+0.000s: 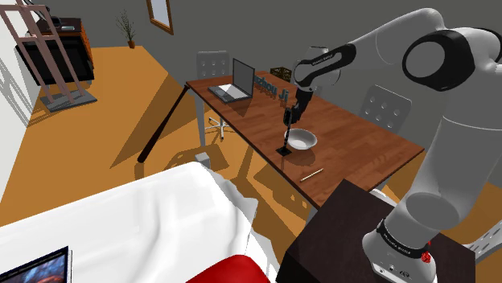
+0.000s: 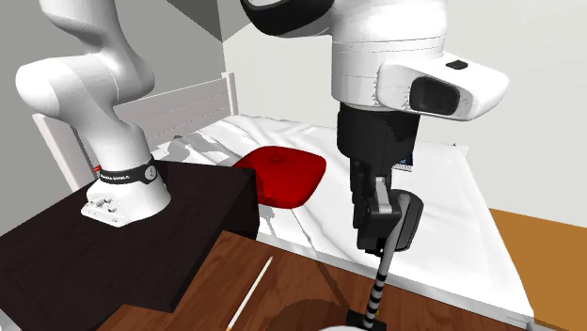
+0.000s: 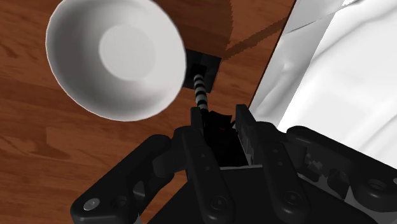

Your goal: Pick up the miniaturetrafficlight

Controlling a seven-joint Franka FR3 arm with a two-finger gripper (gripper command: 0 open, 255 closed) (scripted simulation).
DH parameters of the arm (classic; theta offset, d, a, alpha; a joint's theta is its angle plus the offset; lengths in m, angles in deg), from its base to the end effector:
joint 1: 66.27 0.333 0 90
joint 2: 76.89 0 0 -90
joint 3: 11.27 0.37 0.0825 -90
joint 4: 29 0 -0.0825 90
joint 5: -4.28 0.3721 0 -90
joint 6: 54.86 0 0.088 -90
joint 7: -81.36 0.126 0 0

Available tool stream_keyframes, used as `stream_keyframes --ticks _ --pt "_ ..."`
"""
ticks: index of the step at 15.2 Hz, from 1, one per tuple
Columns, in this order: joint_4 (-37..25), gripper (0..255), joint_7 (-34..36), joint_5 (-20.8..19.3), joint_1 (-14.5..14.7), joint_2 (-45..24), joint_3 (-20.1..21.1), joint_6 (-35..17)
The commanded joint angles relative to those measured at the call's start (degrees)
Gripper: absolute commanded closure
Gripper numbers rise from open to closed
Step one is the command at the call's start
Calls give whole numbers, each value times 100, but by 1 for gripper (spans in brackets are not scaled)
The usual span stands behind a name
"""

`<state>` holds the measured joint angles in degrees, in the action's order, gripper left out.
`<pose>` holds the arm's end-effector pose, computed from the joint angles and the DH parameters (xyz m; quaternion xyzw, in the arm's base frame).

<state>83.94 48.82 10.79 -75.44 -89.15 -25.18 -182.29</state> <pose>0.5599 -0.2250 0.4110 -0.9982 -0.0522 -0.0301 0.0072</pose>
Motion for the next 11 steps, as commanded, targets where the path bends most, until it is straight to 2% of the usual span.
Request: stream_keyframes --ticks 1,11 --pt "2 255 0 0 0 -5 0 5" --pt "-389 255 107 -131 21 312 -29 698"
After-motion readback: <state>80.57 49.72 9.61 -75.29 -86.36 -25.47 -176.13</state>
